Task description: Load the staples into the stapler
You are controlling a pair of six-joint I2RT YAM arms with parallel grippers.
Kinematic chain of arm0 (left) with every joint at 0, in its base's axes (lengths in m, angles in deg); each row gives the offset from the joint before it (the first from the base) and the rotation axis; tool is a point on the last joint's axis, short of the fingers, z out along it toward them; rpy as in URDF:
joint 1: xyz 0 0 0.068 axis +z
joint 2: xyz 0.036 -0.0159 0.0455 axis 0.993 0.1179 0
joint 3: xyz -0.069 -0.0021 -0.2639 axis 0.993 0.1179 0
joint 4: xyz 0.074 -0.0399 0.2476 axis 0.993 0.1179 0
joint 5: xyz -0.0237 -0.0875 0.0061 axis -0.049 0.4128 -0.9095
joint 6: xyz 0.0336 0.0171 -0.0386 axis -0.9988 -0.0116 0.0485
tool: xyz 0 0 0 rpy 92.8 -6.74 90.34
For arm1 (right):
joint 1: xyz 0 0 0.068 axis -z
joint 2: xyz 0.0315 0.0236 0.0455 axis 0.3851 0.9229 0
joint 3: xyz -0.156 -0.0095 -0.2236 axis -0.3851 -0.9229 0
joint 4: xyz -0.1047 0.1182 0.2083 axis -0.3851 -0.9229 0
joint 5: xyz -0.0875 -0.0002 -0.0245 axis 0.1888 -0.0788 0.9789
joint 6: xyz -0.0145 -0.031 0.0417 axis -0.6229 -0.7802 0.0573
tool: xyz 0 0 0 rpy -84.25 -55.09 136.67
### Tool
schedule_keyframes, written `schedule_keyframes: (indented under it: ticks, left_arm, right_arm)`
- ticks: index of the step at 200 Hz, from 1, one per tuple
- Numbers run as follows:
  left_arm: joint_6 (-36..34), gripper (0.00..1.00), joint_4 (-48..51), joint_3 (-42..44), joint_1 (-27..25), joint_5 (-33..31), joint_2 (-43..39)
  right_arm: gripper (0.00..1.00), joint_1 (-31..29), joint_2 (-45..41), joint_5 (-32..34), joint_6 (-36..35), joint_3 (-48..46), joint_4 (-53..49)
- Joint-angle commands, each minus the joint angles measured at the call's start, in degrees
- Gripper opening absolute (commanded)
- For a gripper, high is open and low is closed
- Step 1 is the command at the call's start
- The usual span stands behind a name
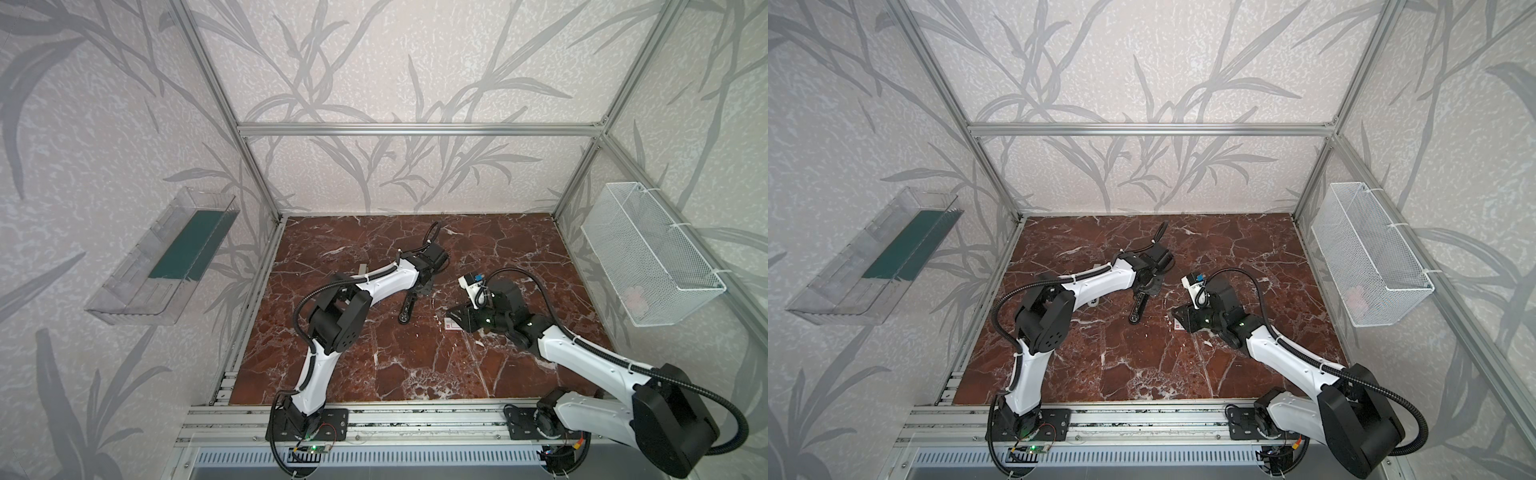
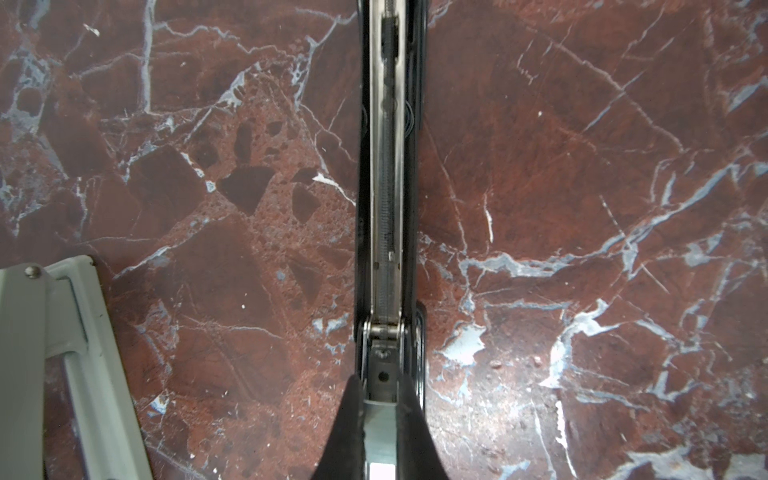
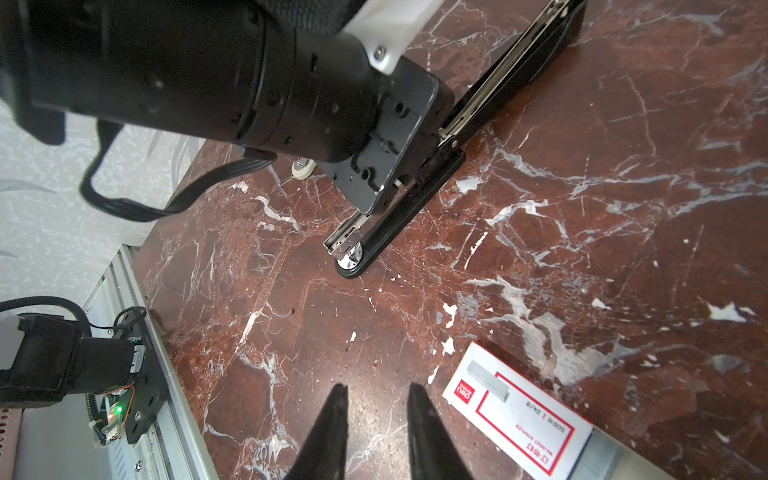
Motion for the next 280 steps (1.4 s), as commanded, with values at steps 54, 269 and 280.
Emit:
schedule_keyframes:
  ticks: [54,269,280]
  left_arm:
    - [0.6,0.23,2.1,1.6,0.1,0.6,-1.0]
    - [11.2,0.38,-19.7,47.4,-0.1,7.5,-44.6]
    - [12.0,0.38,-21.1,49.6,-0.1,8.3,-46.2]
  right_arm:
    - [0.27,0.3,-0.1,-0.5,-0.1,0.6,0.9]
    - [0.28,1.4,32.8,-2.0,-1.6,35.9,-15.8]
    - [0.28,1.1,35.5,-1.8,-1.9,39.1,-17.6]
